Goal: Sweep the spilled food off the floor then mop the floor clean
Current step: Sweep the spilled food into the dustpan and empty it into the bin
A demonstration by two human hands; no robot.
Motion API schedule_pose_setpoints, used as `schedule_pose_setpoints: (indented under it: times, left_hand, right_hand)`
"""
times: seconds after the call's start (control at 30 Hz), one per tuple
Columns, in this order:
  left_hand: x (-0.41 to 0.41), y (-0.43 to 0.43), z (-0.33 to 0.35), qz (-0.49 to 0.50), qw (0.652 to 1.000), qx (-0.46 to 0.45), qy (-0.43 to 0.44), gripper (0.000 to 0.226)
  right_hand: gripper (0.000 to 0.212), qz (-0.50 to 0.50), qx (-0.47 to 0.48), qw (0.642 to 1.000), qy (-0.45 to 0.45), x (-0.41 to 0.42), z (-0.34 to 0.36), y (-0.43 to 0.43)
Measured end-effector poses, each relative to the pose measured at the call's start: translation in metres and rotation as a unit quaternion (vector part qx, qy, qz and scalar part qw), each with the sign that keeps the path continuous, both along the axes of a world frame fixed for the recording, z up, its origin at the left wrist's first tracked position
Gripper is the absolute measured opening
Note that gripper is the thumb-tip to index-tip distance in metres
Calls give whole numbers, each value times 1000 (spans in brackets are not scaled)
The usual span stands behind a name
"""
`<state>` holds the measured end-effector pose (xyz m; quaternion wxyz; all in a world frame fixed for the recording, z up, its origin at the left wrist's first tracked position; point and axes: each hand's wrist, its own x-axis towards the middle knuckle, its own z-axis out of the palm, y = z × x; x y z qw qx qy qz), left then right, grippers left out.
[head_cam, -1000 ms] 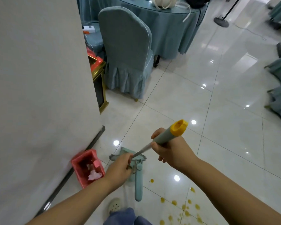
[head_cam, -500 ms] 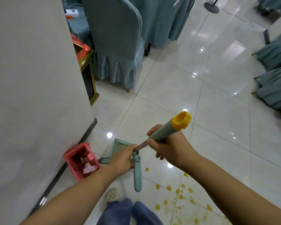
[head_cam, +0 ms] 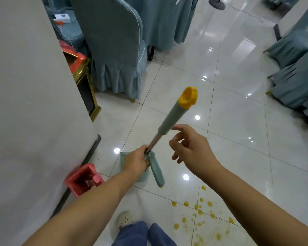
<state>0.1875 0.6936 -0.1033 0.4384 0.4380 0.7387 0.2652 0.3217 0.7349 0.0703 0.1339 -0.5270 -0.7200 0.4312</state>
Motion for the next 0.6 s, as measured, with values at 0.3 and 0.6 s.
schedule_pose_setpoints:
  times: [0.3, 0.6]
  left_hand:
    - [8, 19, 4, 45, 998, -7, -52, 15]
    - [10, 10, 17, -14, 991, -55, 124, 29]
  right_hand:
    - [22, -68, -49, 994, -74, 52, -45, -8]
    - [32, 99, 84, 915, -381, 101, -60, -19]
